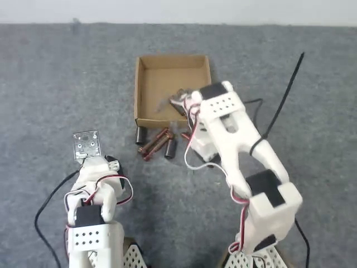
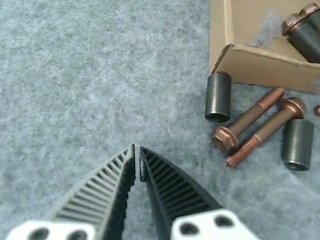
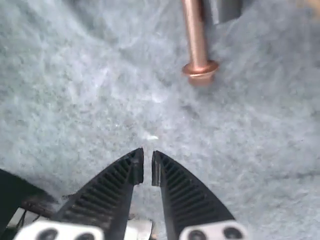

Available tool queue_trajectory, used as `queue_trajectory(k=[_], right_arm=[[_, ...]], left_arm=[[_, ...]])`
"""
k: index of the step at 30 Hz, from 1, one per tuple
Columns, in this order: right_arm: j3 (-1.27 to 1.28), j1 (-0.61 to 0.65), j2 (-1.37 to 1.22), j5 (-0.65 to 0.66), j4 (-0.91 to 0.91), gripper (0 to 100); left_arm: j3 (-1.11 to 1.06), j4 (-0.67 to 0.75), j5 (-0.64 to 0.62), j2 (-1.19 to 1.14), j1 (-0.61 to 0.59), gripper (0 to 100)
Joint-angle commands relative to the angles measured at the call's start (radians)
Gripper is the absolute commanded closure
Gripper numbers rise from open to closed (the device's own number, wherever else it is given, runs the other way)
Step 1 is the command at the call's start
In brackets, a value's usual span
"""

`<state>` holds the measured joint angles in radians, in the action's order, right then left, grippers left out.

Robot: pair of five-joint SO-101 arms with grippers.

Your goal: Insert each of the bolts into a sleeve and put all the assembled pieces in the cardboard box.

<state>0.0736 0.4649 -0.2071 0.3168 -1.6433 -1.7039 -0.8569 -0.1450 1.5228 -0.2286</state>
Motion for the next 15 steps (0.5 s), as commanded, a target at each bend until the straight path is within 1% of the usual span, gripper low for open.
queue_trajectory(k=[1, 6, 8, 10, 11, 15], right_arm=[[0.147, 0.022, 0.154, 0.011, 0.136, 99.3], [0.319, 0.01, 0.265, 0.017, 0.42, 99.2], [0.342, 0.001, 0.269, 0.017, 0.498, 99.2], [0.342, -0.001, 0.254, 0.031, 0.552, 99.1], [0.341, -0.002, 0.243, 0.06, 0.575, 98.7], [0.292, -0.005, 0.16, 0.158, 0.601, 88.9]], left_arm=[[0.012, 0.025, 0.008, 0.018, -0.008, 99], [0.012, 0.023, 0.008, 0.018, -0.008, 99], [0.012, 0.023, 0.008, 0.018, -0.008, 99], [0.012, 0.023, 0.008, 0.018, -0.008, 99], [0.012, 0.023, 0.008, 0.018, -0.008, 99], [0.012, 0.023, 0.008, 0.018, -0.008, 99]])
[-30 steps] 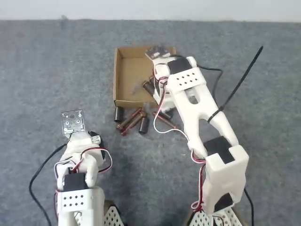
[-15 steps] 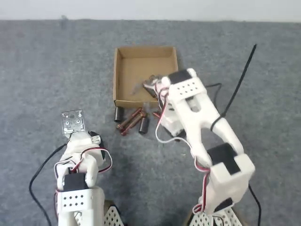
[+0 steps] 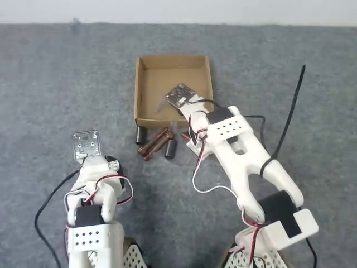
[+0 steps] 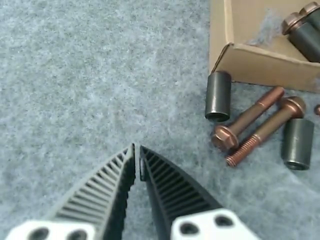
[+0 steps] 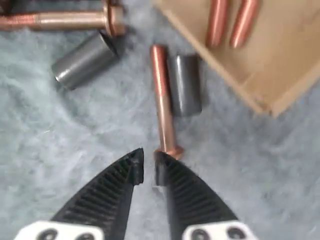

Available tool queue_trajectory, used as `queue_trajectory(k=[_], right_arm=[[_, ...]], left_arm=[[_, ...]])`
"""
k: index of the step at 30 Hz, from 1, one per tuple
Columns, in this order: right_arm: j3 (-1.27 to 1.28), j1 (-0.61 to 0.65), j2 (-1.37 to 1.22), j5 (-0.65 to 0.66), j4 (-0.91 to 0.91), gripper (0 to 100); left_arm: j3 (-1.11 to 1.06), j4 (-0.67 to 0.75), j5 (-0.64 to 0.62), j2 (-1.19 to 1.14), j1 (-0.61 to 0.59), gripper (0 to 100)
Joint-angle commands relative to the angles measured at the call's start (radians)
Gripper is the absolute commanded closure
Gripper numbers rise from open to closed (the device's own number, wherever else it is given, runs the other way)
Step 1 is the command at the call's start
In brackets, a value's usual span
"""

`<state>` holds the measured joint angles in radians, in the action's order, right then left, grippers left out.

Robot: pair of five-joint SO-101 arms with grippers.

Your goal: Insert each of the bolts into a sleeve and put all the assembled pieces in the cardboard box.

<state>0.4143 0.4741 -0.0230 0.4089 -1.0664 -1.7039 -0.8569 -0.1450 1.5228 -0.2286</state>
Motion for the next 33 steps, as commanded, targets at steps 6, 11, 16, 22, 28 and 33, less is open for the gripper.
queue_trajectory(k=[6, 11, 16, 22, 28, 33], right_arm=[[-0.239, -0.062, -0.196, 0.083, 0.027, 88.7], [-0.416, -0.084, -0.338, 0.083, 0.005, 88.9], [-0.562, -0.047, -0.412, 0.081, -0.127, 85.6], [-0.611, -0.016, -0.43, 0.086, -0.171, 81.2], [-0.611, -0.012, -0.42, 0.137, -0.182, 81.0], [-0.609, -0.004, -0.429, 0.388, -0.183, 81.0]], left_arm=[[0.012, 0.023, 0.008, 0.02, -0.008, 99], [0.012, 0.025, 0.008, 0.02, -0.008, 99], [0.012, 0.026, 0.009, 0.02, -0.008, 99], [0.012, 0.048, 0.009, 0.015, -0.008, 99], [0.012, 0.048, 0.009, 0.015, -0.008, 99], [0.012, 0.048, 0.009, 0.015, -0.008, 99]])
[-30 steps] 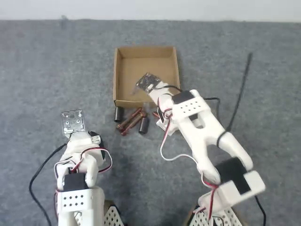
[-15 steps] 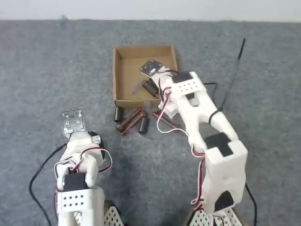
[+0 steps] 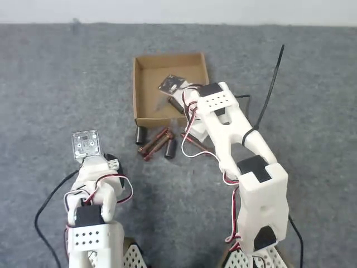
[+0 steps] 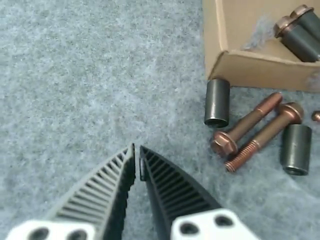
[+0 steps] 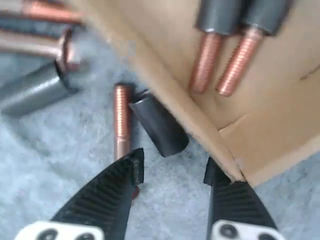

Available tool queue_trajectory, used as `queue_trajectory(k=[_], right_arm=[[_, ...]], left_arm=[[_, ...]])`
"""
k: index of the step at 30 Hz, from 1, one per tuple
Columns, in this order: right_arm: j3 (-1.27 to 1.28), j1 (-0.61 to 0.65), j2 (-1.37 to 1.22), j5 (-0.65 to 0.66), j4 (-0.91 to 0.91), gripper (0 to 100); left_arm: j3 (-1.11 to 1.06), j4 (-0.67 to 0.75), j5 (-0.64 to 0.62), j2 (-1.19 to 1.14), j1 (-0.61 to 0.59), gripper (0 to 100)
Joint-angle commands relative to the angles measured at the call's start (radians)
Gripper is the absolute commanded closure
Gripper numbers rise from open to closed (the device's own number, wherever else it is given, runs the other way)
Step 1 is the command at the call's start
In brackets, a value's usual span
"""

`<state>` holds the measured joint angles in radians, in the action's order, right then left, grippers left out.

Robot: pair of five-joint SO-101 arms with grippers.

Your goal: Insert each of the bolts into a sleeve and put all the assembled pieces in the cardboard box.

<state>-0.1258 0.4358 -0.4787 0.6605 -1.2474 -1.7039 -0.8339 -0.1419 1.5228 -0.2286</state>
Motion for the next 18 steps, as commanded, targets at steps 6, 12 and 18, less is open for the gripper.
queue_trajectory(k=[6, 12, 18], right_arm=[[-0.069, 0.059, 0.036, 0.212, -0.005, 81.0], [-0.069, 0.114, 0.036, 0.232, -0.021, 81.0], [-0.068, 0.125, 0.008, 0.233, 0.045, 81.0]], left_arm=[[0.012, 0.025, 0.006, 0.018, -0.008, 99], [0.012, 0.025, 0.008, 0.02, -0.008, 99], [0.012, 0.025, 0.081, 0.02, -0.008, 99]])
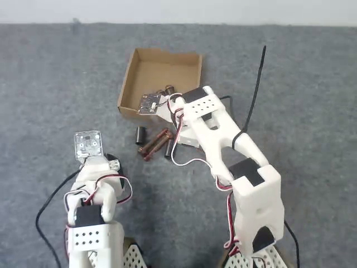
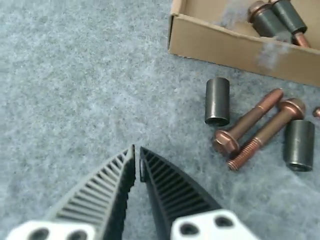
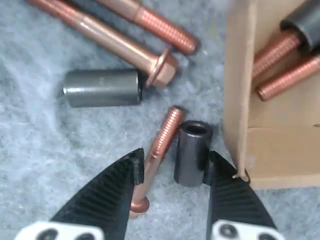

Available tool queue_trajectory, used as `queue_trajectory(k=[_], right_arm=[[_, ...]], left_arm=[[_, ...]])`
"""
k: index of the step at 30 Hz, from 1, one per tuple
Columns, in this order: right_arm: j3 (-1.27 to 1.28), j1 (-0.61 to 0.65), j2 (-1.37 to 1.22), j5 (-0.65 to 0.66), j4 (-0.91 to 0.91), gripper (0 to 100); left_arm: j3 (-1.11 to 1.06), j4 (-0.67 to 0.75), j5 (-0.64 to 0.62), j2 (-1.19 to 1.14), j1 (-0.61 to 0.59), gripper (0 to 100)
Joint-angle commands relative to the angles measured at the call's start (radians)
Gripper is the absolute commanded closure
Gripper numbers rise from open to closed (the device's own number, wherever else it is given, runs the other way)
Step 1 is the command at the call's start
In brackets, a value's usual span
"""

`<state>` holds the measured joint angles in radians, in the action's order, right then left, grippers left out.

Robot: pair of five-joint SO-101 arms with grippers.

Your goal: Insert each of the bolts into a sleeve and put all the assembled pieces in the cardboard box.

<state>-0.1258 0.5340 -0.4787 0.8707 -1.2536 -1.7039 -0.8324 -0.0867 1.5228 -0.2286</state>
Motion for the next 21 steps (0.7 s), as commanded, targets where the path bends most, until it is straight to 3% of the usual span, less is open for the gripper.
queue_trajectory(k=[1, 11, 21], right_arm=[[-0.068, 0.019, -0.005, 0.023, 0.068, 81.0], [-0.069, -0.053, -0.088, 0.072, 0.079, 81.1], [-0.074, -0.03, 0.077, 0.017, -0.036, 81.1]], left_arm=[[0.012, 0.023, 0.026, 0.02, -0.008, 99], [0.012, 0.023, 0.026, 0.02, -0.008, 99], [0.012, 0.025, 0.026, 0.02, -0.006, 99]])
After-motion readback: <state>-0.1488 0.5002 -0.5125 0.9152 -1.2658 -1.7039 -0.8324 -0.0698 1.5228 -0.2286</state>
